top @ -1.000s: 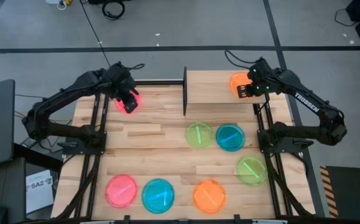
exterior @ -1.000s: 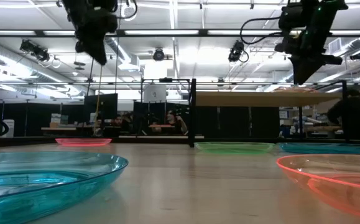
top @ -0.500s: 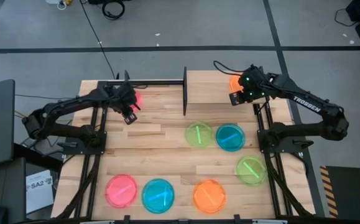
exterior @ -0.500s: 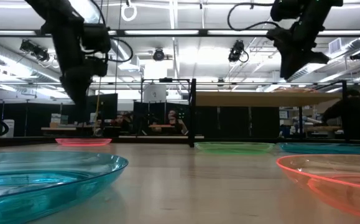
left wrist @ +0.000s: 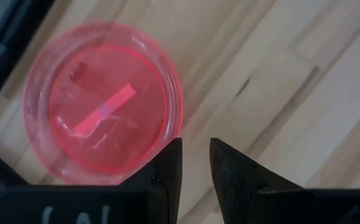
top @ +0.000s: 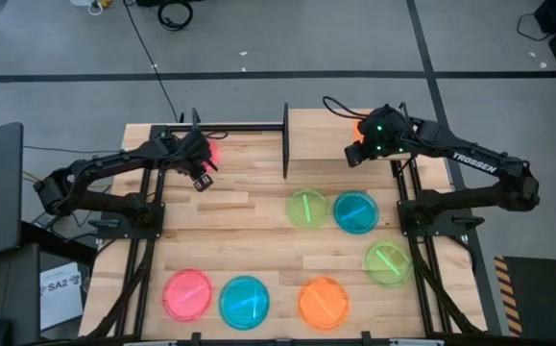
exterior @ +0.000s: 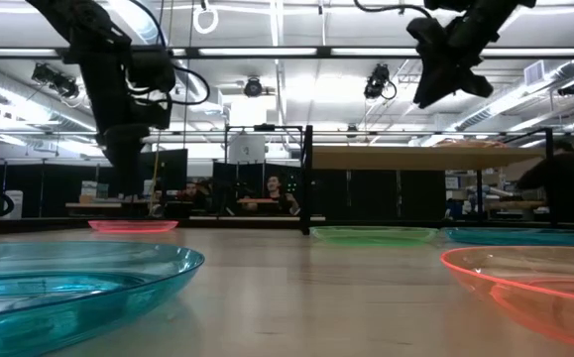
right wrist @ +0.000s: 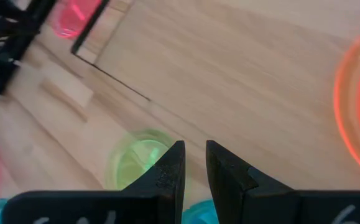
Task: Place and stack plates onto a shelf
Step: Put the top pink plate on the shelf
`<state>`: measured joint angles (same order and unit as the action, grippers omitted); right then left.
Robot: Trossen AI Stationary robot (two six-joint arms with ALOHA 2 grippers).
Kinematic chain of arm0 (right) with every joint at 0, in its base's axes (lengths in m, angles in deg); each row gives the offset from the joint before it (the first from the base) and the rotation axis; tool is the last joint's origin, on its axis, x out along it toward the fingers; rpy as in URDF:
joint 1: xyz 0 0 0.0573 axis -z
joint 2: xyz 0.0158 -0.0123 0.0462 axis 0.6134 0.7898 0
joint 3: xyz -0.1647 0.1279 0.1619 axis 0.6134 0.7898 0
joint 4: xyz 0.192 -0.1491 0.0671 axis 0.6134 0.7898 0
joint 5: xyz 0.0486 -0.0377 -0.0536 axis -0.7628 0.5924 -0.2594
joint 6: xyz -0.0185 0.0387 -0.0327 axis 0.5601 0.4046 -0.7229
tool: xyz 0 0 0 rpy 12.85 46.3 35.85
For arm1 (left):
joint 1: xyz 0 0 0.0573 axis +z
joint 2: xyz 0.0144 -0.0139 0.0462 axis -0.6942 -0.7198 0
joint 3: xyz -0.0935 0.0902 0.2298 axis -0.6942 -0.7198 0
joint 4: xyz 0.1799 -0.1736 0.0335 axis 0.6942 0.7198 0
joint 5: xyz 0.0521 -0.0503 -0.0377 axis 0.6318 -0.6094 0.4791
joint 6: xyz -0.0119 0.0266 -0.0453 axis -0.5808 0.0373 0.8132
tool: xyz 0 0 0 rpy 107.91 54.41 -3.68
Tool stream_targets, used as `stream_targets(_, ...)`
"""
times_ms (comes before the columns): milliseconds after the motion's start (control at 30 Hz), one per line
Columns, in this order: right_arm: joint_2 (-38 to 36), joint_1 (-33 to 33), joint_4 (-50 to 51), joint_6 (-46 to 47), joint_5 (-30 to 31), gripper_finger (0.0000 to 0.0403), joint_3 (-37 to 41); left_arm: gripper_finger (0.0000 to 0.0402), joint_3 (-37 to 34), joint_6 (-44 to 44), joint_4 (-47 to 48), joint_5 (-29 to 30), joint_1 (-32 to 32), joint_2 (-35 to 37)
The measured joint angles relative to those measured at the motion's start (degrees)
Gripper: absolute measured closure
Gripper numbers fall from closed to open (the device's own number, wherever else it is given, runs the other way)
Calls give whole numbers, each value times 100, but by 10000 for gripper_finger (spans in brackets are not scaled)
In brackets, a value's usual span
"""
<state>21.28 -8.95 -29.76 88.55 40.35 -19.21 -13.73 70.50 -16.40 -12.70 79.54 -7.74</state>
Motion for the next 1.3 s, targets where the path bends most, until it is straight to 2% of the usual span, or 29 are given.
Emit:
stream_targets(367, 2, -322, -229, -3, 2, 331, 0, 312, 4, 6, -350, 0, 0, -51)
stream_targets(833, 2, -481, -229, -13, 4, 331, 0, 312, 4, -236, -822, 28, 0, -1110)
stream_targets(1067, 2, -481, -229, -13, 6, 331, 0, 312, 4, -240, -924, 416, 0, -1536)
stream_targets(1300, 2, -478, -227, -13, 6, 331, 0, 312, 5, -240, -1132, 497, 0, -1826)
